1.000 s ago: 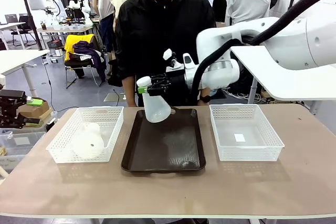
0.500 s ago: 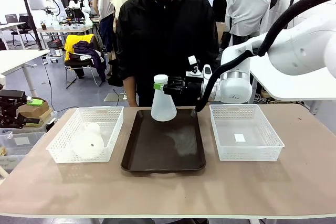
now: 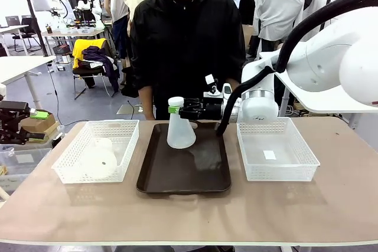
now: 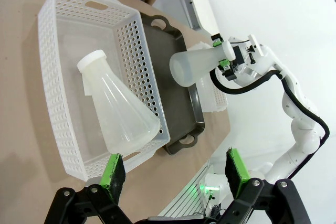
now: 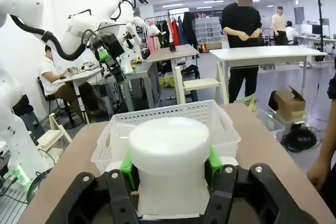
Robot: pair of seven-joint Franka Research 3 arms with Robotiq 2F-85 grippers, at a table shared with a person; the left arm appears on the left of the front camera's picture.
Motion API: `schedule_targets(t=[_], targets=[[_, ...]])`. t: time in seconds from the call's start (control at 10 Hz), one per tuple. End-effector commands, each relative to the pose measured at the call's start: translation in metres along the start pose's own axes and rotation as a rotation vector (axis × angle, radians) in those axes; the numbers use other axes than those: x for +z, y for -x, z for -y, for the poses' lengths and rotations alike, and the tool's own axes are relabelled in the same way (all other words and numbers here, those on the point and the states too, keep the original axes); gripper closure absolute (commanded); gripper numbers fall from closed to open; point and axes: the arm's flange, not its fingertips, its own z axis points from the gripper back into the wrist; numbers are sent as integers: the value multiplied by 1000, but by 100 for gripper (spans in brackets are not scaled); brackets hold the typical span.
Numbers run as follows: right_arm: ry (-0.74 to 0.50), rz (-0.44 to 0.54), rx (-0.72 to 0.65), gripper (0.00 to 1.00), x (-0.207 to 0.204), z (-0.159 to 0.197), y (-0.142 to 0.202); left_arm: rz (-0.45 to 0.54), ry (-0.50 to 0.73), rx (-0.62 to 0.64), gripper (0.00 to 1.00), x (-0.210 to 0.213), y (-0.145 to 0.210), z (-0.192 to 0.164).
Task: Prepare the laboratory tools.
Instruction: Place the picked Big flask upright in the Handle tray as instructed by the person.
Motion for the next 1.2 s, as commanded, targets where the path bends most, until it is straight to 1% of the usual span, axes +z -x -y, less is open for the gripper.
schedule_targets(t=[0.0,0.2,0.6,0.7,0.8,1.1], targets=[[20,33,-36,100,4,8,0,6,5,5,0,1,0,1],[10,45,-70,100,7,13,10,6,5,5,0,1,0,1],[-4,64,-79,100,8,14,15,6,5,5,0,1,0,1],[-10,68,-85,98,8,14,18,6,5,5,0,1,0,1],[-9,74,-90,84,7,13,18,6,5,5,0,1,0,1],[-10,72,-82,31,9,11,19,6,5,5,0,1,0,1]])
